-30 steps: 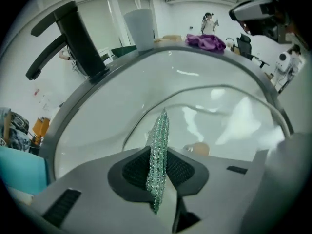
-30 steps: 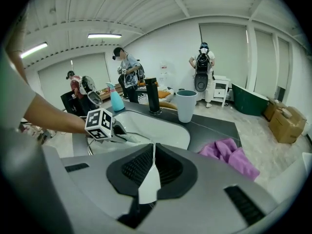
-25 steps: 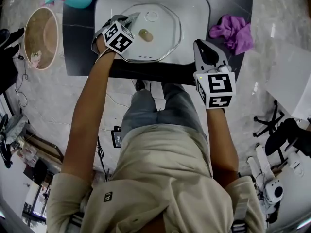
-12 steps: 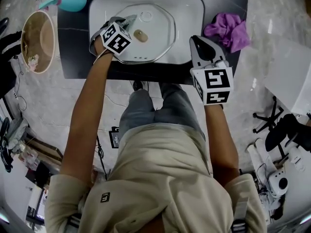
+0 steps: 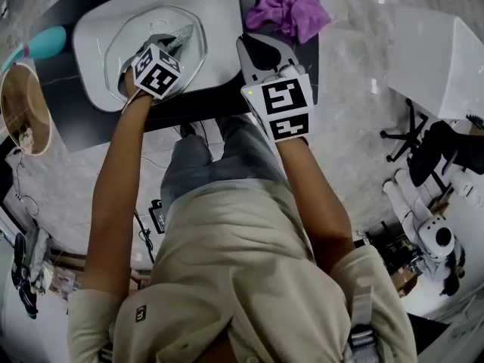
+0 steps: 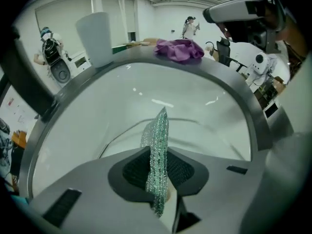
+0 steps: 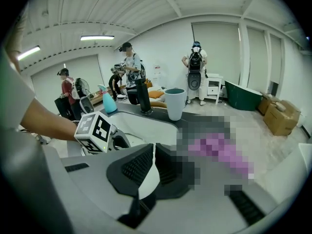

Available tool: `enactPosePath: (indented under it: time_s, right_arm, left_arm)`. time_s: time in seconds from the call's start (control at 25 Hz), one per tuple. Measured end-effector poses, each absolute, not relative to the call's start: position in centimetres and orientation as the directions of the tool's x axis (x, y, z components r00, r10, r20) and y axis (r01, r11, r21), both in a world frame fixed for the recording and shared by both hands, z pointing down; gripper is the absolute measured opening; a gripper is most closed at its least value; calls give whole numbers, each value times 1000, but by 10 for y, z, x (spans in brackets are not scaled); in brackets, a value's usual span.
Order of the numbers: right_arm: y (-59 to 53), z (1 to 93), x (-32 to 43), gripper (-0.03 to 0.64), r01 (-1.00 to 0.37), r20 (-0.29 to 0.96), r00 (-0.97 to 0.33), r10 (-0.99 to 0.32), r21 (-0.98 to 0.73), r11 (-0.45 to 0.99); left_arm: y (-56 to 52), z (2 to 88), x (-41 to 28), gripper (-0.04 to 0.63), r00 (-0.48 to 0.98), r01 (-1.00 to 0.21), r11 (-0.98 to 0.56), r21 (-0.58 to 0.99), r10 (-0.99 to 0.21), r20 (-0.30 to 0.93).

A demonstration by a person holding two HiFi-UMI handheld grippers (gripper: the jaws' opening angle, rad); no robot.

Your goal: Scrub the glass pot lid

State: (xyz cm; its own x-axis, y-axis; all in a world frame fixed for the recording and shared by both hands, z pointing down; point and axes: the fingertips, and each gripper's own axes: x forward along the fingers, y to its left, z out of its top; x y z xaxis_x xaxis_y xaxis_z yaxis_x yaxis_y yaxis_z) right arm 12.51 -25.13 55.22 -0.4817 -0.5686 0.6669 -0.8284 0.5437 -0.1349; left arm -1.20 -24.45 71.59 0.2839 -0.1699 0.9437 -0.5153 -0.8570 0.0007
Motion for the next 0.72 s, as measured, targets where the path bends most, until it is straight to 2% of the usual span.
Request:
enactPosePath:
  time_s: [0.24, 0.72]
  right_arm:
    - [-243, 553, 154, 28, -854, 674, -447, -587, -126, 505]
    - [-248, 556, 141, 28, -846, 679, -451, -580, -118, 520]
  left_arm:
    - [-229, 703, 39, 86, 351, -455, -887, 82, -94, 932]
    - [-223, 697, 40, 86, 378, -434, -895, 107, -73, 923]
